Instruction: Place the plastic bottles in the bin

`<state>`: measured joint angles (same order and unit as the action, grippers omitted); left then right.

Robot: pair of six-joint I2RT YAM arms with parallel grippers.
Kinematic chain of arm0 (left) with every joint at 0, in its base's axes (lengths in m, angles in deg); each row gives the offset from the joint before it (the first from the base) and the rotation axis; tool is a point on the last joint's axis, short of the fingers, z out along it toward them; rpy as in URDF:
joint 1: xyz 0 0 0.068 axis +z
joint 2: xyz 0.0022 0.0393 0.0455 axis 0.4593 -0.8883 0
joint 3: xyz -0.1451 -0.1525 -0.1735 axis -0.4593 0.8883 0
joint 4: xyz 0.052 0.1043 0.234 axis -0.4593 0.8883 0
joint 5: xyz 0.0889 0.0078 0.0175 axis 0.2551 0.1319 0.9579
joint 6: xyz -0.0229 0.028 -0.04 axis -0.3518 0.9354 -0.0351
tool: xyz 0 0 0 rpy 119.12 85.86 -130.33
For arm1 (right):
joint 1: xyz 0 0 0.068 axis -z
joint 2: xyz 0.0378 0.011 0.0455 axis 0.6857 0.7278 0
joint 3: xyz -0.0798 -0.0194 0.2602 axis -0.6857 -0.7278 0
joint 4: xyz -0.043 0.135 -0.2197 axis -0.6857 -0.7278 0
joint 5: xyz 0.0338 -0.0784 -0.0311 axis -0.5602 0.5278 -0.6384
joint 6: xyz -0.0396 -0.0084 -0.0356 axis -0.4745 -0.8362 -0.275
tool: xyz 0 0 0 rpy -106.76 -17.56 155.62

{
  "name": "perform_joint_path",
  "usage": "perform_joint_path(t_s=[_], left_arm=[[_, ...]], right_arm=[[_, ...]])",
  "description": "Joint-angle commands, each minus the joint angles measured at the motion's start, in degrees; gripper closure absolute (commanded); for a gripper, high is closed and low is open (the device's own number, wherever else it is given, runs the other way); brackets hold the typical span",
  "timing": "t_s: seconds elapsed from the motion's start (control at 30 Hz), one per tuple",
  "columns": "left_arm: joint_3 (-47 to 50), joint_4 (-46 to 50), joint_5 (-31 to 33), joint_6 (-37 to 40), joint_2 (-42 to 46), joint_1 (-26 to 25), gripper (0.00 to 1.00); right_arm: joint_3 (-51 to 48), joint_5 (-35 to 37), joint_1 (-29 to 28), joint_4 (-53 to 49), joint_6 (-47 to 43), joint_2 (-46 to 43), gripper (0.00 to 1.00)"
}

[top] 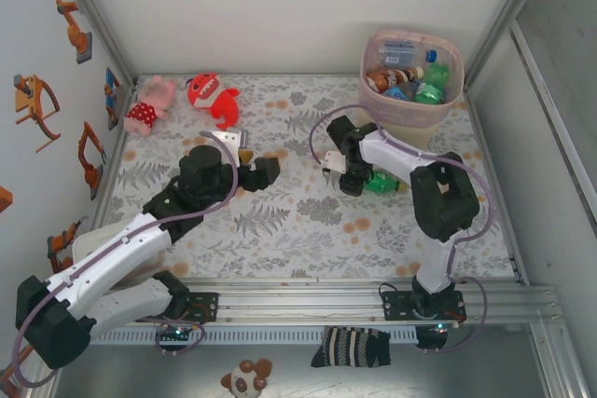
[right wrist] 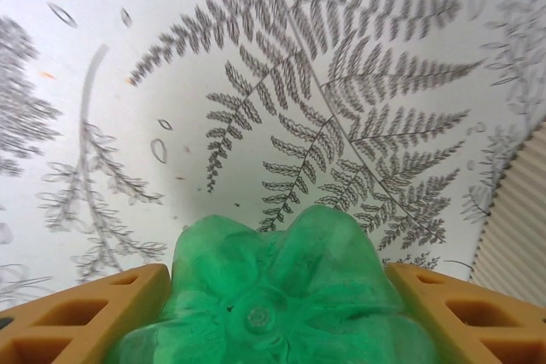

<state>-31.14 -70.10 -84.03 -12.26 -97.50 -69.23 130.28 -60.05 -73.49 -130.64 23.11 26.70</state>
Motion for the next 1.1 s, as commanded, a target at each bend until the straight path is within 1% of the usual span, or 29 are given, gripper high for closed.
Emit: perform_joint_path(t_s=[0.0, 0.2, 0.5, 0.7, 0.9, 1.07], left_arm=[[1.1, -0.3, 0.6, -0.5, 1.4, 0.4, 0.17], [1.1, -0.8, 0.3, -0.8, 1.0, 0.4, 0.17], [0.8, -1.8, -0.6, -1.2, -0.2, 0.4, 0.17], [0.6, -2.1, -0.8, -1.5, -0.9, 0.5, 0.17], [0.0, -2.2, -1.4, -1.8, -1.9, 0.4, 0.17], [-0.1, -2.0, -1.5, -1.9, -2.2, 0.5, 0.17]], right_arm=[[2.4, -6.3, 0.6, -1.8, 4.8, -5.5, 0.45], [5.4, -13.4, 1.8, -0.9, 12.1, -13.2, 0.47], [14.5, -22.5, 5.6, 5.3, 28.2, -22.8, 0.51], [22.3, -26.6, 9.3, 9.4, 39.1, -25.0, 0.52], [27.1, -31.2, 15.5, 18.2, 55.5, -25.6, 0.54], [30.3, -29.5, 21.9, 22.6, 68.9, -23.8, 0.56]])
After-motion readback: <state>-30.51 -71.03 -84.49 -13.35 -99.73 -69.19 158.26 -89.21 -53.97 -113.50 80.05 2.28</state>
